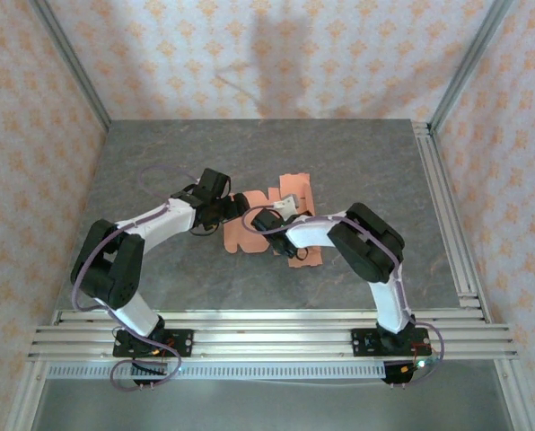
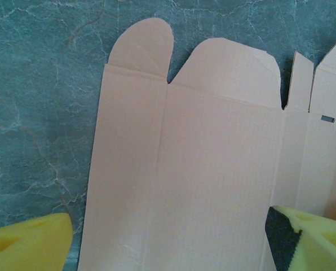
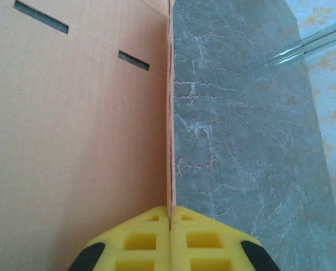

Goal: Fold the paper box

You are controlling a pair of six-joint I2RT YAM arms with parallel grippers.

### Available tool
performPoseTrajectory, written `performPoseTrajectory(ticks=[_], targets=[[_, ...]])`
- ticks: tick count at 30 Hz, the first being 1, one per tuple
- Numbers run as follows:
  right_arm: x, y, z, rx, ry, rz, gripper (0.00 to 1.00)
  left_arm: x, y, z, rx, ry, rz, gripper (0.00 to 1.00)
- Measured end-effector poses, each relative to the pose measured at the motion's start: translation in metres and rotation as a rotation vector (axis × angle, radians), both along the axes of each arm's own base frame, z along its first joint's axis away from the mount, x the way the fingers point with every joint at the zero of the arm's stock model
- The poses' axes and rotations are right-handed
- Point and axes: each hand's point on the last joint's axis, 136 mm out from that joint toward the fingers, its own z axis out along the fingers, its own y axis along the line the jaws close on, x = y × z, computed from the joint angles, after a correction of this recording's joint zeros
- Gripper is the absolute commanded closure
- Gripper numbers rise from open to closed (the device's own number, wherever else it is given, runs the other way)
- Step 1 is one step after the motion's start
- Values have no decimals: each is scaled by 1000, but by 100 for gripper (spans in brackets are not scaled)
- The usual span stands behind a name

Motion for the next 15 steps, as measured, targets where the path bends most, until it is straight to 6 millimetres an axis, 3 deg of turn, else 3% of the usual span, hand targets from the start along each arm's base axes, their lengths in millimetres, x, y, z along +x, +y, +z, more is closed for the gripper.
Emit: performPoseTrajectory(ticks=[6, 11, 15], targets=[[-1, -1, 2, -8, 4, -1, 97, -1, 0, -1, 2, 6, -1, 10], [-11, 3, 7, 128, 42, 56, 67, -2, 1, -1, 4, 9, 0, 10], [-10, 13, 28, 345, 65, 117, 39, -2, 1, -1, 3, 10, -1, 10]])
